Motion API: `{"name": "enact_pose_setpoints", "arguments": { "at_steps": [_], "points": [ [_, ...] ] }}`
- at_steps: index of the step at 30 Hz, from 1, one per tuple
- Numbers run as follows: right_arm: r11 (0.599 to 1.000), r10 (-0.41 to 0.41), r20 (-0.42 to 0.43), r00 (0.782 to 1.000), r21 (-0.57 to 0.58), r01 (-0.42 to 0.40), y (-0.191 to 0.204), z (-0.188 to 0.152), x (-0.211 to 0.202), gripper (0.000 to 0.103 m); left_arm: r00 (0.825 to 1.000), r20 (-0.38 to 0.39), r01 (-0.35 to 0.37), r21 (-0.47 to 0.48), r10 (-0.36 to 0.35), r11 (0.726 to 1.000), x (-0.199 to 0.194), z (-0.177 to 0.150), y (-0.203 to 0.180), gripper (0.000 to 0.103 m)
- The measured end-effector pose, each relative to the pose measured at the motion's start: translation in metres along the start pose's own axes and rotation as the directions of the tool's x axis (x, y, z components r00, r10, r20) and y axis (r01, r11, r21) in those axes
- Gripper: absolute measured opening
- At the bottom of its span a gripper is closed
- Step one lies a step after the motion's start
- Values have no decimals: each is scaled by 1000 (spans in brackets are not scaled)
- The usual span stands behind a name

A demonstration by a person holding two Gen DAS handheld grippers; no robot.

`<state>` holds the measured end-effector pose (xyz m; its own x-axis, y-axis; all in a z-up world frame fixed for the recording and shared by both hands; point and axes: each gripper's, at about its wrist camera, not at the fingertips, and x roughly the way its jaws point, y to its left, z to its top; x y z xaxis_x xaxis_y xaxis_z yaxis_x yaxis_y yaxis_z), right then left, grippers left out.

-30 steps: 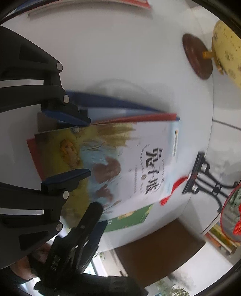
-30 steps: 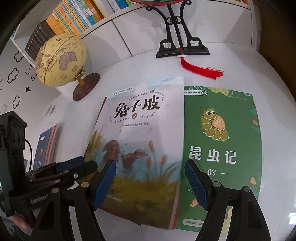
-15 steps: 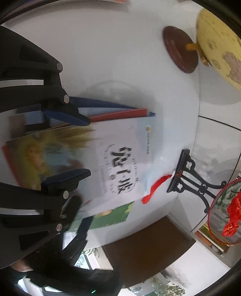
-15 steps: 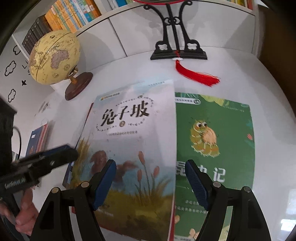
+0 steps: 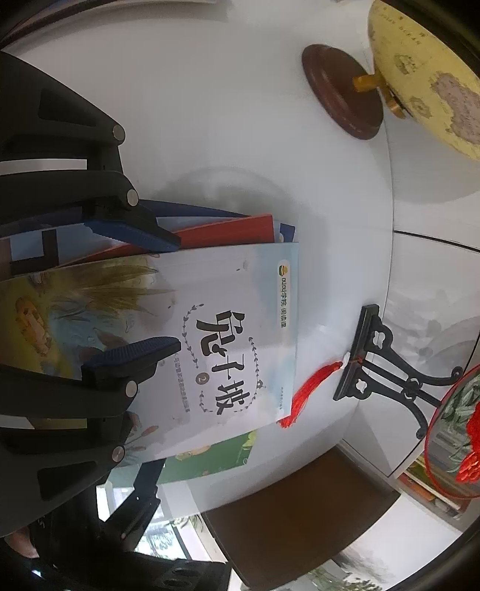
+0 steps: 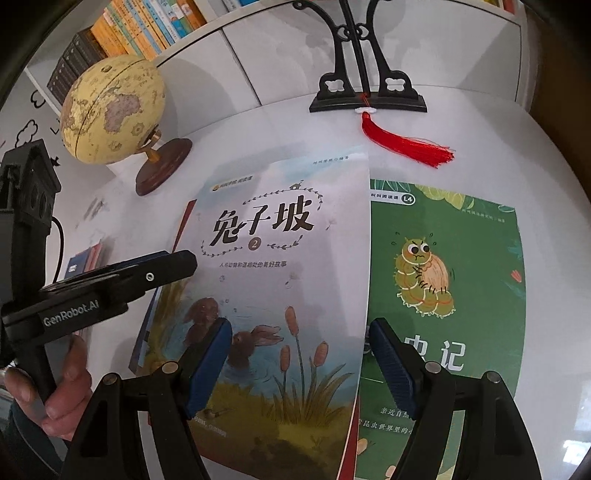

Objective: Organize books
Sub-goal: 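Close the left tool on the rabbit book's edge, then lift the rabbit book off the stack with the left tool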

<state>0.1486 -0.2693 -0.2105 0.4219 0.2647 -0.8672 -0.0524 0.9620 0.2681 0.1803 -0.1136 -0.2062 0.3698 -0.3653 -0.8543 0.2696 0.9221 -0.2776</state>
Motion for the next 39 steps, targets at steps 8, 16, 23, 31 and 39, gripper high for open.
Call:
{"name": "enact_pose_setpoints", "arguments": {
  "at_steps": [8, 16, 23, 31, 39],
  "points": [
    [1000, -4, -2, 1000, 4, 4, -1, -1, 0, 76, 1000, -1, -18, 16, 18, 1000, 0, 0, -3, 44],
    [1000, -1, -4, 1000, 9, 1, -2, -2, 0, 76, 1000, -3, -27, 28, 27, 999, -1, 1, -4, 44],
    [1000, 7, -3, 1000, 7, -7, 1, -2, -2, 76, 1000, -11, -24, 38, 24, 999, -1, -1, -9, 44],
    [1000, -11, -2, 1000, 29, 11, -10, -7, -13, 77, 993, -40, 113, 26, -112, 993, -7, -16, -20, 48],
    [998, -20, -25, 999, 61, 22, -38, -21, -20, 77, 990, -46, 130, -34, -132, 991, -19, -32, -15, 48]
  ]
}}
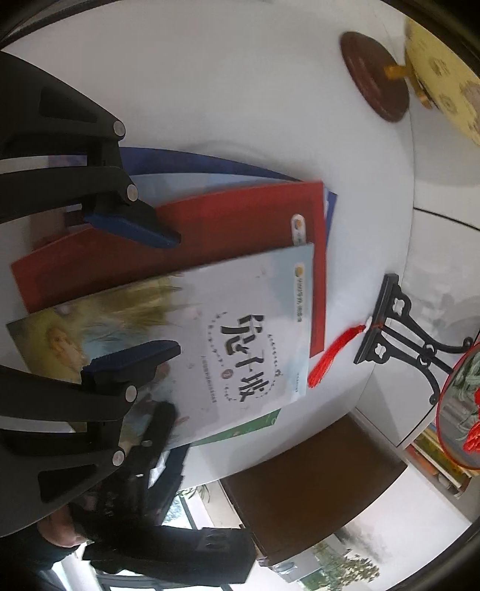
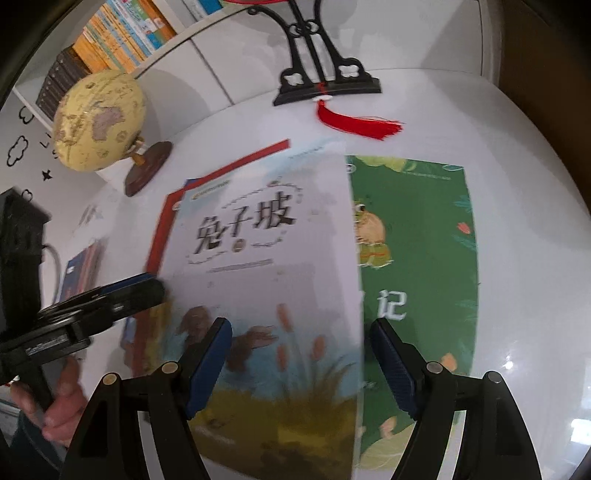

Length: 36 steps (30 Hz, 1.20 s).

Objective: Organize books
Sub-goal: 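Lift the rabbit book off the stack with the left tool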

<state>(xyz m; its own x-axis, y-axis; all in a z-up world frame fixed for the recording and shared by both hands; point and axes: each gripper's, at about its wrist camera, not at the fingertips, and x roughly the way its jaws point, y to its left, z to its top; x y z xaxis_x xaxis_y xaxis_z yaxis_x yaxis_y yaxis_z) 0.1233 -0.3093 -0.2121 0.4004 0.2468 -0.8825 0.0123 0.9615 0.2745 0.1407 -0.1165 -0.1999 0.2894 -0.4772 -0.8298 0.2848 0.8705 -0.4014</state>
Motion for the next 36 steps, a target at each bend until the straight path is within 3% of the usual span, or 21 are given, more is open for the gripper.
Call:
{"name": "enact_pose_setpoints", "arguments": {
  "at_steps": [5, 9, 11, 13, 15, 16, 18, 19, 21, 23, 26, 29, 36],
  "points": [
    [999, 1, 25, 1000, -54, 1, 9, 6, 5, 77, 1000, 1, 17, 3, -17, 1000, 5, -4, -14, 49],
    [997, -15, 30, 999, -76, 17, 21, 4, 9, 85, 1000, 19, 10, -44, -9, 999, 2, -5, -16, 50],
    [997, -23, 34, 999, -77, 25, 23, 3, 10, 87, 995, 50, 92, -113, -87, 989, -8, -4, -7, 50],
    [996, -22, 36, 999, -80, 25, 22, 2, 10, 88, 970, 115, 231, -162, -214, 959, -25, -3, 0, 50],
    [997, -11, 40, 999, -74, 14, 20, 3, 9, 88, 944, 152, 319, -193, -293, 928, -31, -1, 3, 50],
    [998, 0, 44, 999, -64, 3, 19, 3, 9, 89, 941, 156, 326, -196, -299, 925, -30, -1, 3, 50],
    [999, 16, 51, 999, -42, -13, 16, 3, 8, 89, 944, 113, 329, -220, -311, 918, -13, -2, 3, 49],
    [999, 21, 56, 998, -39, -19, 16, 3, 7, 89, 946, 88, 325, -233, -313, 916, -2, -4, 3, 45],
    [999, 45, 57, 997, -31, -44, 18, 2, 7, 89, 958, 45, 287, -235, -284, 929, 14, -7, -2, 39],
    [998, 40, 55, 998, -45, -37, 22, 0, 7, 88, 968, 59, 252, -214, -245, 944, 13, -7, -5, 35],
    [997, 36, 64, 997, -66, -32, 26, -4, 5, 84, 985, 35, 171, -134, -168, 976, 10, -4, -16, 29],
    [992, 56, 79, 995, -116, -46, 32, -8, -5, 72, 987, 26, 163, -84, -161, 983, 3, -8, -21, 25],
    [983, 36, 125, 992, -182, -13, 45, -21, -33, 68, 973, 31, 231, -44, -230, 972, -19, -17, -26, 23]
  ]
}}
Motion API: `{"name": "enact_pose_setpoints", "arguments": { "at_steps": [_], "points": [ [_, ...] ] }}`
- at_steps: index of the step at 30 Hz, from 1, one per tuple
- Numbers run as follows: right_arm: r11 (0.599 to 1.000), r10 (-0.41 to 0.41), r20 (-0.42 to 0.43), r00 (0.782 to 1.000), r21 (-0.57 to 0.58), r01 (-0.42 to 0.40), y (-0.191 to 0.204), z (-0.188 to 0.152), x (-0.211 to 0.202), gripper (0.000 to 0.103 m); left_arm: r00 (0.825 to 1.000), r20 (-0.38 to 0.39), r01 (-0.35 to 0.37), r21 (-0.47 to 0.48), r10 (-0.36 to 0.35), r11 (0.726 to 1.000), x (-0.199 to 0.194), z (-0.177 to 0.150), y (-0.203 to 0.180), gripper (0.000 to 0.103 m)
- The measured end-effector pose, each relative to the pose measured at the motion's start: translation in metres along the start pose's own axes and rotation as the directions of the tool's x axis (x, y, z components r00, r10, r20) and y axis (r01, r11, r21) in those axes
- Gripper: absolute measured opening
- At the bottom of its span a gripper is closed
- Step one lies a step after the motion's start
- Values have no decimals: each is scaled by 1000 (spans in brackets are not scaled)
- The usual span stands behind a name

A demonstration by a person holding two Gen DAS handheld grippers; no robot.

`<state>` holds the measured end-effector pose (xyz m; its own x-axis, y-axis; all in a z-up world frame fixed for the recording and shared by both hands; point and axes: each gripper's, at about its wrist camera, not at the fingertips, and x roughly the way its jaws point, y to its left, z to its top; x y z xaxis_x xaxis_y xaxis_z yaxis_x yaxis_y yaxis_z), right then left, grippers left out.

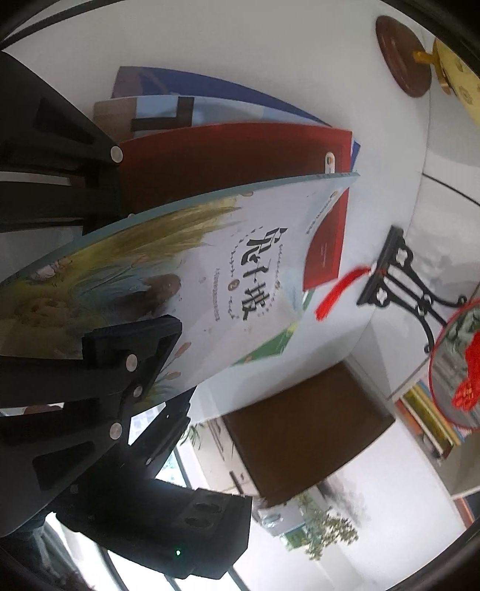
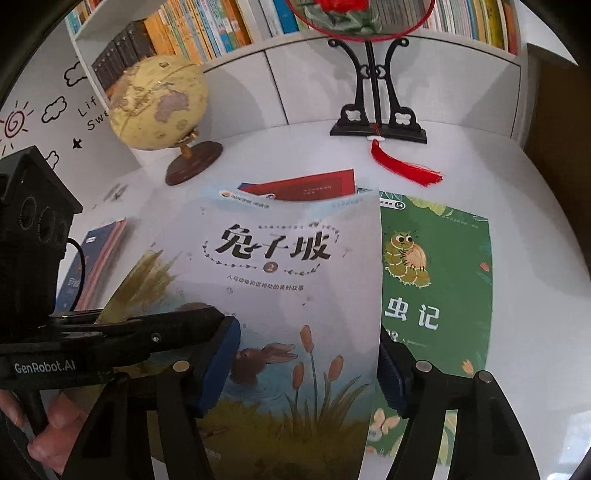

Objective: Organize books
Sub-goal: 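Lift the rabbit book off the stack with the left tool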

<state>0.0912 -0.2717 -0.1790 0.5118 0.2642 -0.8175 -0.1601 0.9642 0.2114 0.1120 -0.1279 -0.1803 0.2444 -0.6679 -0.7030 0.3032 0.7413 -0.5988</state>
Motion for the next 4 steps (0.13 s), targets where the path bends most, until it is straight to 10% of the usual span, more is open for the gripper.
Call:
{"name": "enact_pose_setpoints", "arguments": {
  "at_steps": [4],
  "points": [
    [999, 20, 25, 1000, 33, -21, 1, -3, -18, 68, 1000, 15, 16, 31, -16, 999, -16, -2, -10, 23]
  ]
}}
